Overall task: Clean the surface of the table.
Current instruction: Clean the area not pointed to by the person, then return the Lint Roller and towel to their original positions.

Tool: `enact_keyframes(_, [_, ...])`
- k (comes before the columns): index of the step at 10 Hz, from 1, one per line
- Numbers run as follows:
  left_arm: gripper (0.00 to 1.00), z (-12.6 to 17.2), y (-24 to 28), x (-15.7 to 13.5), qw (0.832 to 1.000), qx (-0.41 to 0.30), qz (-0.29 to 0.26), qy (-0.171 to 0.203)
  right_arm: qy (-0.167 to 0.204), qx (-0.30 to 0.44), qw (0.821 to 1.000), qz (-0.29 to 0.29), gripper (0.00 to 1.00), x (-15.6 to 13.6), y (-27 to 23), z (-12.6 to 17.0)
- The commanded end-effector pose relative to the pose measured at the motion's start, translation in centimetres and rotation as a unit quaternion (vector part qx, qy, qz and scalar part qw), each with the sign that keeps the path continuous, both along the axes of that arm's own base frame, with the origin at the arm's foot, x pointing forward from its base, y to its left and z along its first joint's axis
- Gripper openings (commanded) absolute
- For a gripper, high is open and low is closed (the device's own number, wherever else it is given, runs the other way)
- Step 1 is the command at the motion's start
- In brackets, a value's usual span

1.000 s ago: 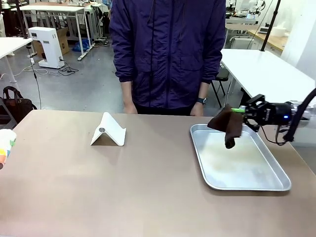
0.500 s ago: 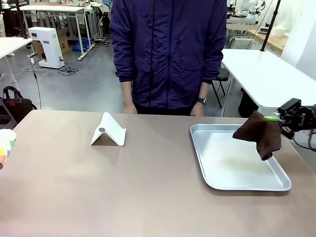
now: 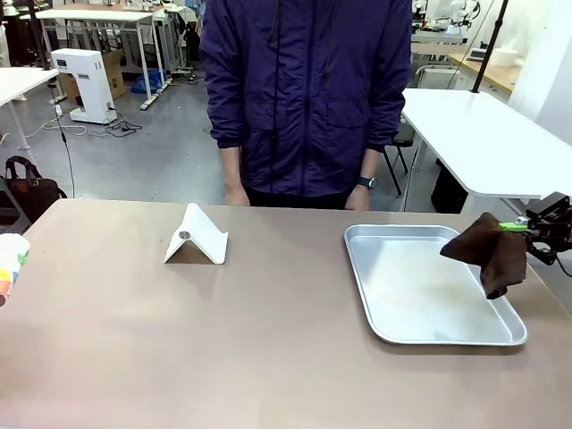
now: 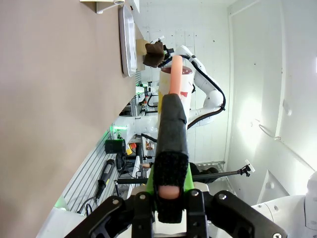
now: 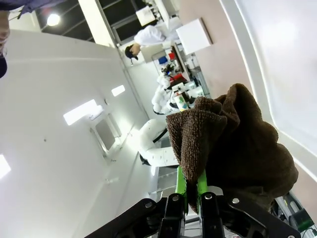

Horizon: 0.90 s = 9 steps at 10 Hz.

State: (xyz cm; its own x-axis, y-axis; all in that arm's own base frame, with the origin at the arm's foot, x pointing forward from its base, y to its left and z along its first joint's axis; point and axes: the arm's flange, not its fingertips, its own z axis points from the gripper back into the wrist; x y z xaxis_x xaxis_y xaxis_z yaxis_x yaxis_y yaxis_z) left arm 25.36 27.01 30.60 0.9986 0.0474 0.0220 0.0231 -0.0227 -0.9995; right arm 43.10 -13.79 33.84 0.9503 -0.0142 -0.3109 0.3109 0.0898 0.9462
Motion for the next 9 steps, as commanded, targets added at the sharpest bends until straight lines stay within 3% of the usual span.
enact_keyframes(1, [0.22,0.37,-0.21,-0.35,1.0,-0.002,-0.003,0.0,-0.005,0.005,1.0,0.008,0.09,0.11,-0.04,0.86])
enact_keyframes(9, [0.22,0.37,-0.21,-0.35,1.0,-0.002,-0.003,0.0,-0.005,0.005,1.0,0.008,0.09,0.11,-0.04,0.86])
